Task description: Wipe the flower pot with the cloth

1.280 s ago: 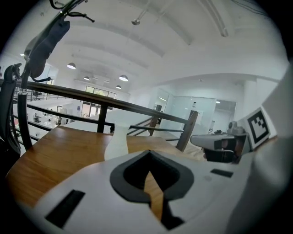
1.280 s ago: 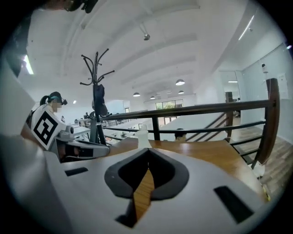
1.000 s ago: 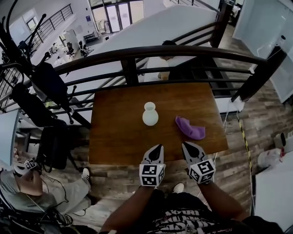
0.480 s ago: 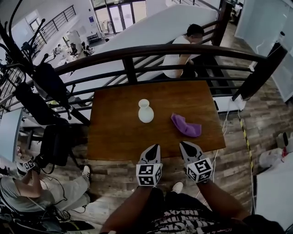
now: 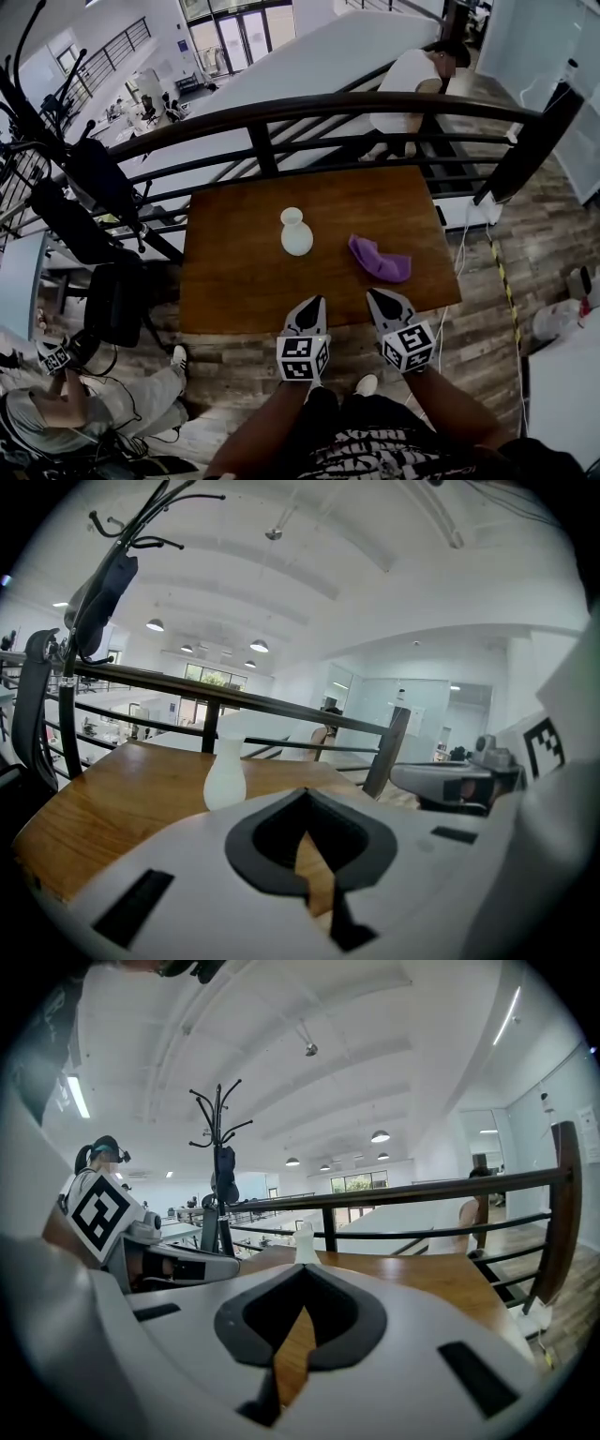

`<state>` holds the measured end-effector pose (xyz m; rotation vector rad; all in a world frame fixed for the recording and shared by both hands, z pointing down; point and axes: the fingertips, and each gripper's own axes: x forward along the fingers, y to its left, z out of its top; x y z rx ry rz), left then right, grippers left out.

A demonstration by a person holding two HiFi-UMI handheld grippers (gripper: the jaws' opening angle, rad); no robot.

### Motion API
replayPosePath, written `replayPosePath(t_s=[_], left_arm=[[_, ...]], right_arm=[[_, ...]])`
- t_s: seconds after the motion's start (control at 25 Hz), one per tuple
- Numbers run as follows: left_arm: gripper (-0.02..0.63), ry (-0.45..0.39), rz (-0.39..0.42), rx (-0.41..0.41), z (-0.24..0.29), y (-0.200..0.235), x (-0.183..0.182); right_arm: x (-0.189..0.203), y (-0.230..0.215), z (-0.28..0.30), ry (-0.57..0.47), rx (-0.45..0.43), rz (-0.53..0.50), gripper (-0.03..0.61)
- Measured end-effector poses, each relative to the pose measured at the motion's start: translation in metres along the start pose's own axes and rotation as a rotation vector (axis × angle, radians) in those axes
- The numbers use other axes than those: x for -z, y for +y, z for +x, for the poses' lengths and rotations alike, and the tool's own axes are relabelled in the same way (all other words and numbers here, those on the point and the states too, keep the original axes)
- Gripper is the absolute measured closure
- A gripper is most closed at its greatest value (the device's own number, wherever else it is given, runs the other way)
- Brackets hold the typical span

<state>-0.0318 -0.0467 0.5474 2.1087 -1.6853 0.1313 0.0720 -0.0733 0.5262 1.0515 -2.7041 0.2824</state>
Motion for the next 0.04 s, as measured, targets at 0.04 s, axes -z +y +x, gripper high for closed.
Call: replayPosePath(t_s=[0.04], left_arm=[[0.615, -0.001, 0.001, 0.001, -0.0001, 0.0002, -0.0011]], right_arm=[[0.0, 0.001, 0.0002, 0.001, -0.001, 0.0, 0.58]])
